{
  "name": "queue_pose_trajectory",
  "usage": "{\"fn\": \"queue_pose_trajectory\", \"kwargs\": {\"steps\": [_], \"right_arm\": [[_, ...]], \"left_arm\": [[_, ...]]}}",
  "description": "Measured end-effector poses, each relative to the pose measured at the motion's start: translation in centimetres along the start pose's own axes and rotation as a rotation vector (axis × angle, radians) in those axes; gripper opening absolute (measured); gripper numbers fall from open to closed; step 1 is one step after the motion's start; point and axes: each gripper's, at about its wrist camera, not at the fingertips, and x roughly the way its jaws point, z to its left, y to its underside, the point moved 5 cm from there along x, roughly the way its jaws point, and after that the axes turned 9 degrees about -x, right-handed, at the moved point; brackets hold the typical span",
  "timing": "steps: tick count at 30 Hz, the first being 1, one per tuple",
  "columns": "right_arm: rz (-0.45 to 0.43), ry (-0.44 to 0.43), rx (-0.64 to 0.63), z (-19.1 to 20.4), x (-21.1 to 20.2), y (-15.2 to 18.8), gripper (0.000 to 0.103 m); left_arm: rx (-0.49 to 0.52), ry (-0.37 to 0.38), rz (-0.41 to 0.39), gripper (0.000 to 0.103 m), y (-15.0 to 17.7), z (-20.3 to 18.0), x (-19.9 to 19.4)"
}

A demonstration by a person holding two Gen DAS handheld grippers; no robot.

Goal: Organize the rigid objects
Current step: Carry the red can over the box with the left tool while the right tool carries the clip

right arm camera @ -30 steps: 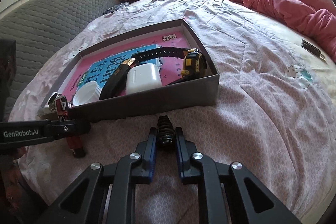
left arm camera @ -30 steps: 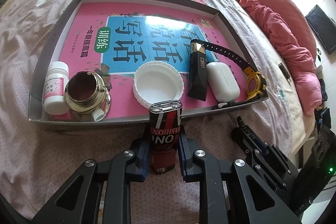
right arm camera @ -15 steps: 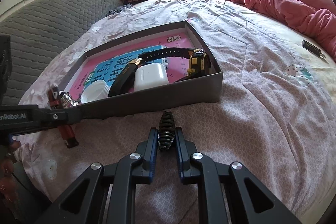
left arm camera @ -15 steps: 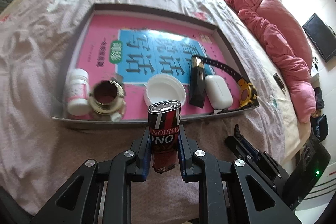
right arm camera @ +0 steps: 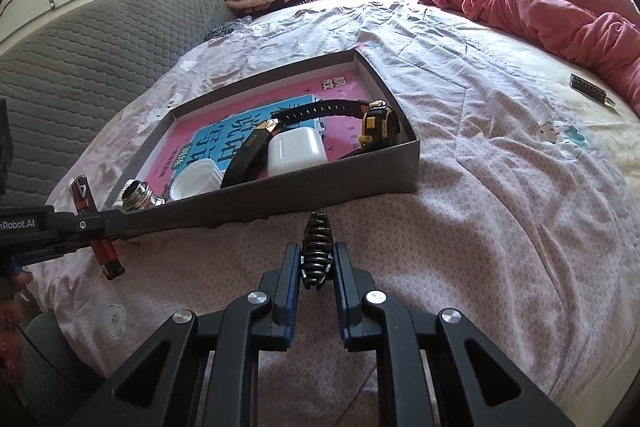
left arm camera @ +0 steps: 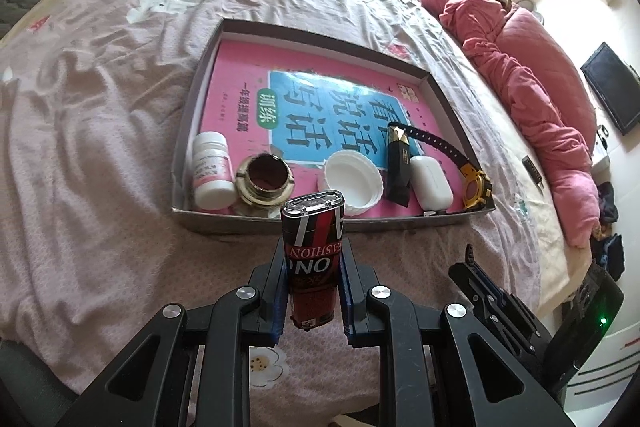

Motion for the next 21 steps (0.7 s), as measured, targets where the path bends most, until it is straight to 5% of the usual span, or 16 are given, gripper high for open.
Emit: {"fn": "queue_pose_trajectory", "kwargs": {"steps": [21], "right_arm": [[-0.052, -0.029, 0.027, 1.1, -2.7, -1.6, 0.016]], "left_arm": [[0.026, 0.045, -0.069, 0.022, -1.7, -1.9, -2.3]]}}
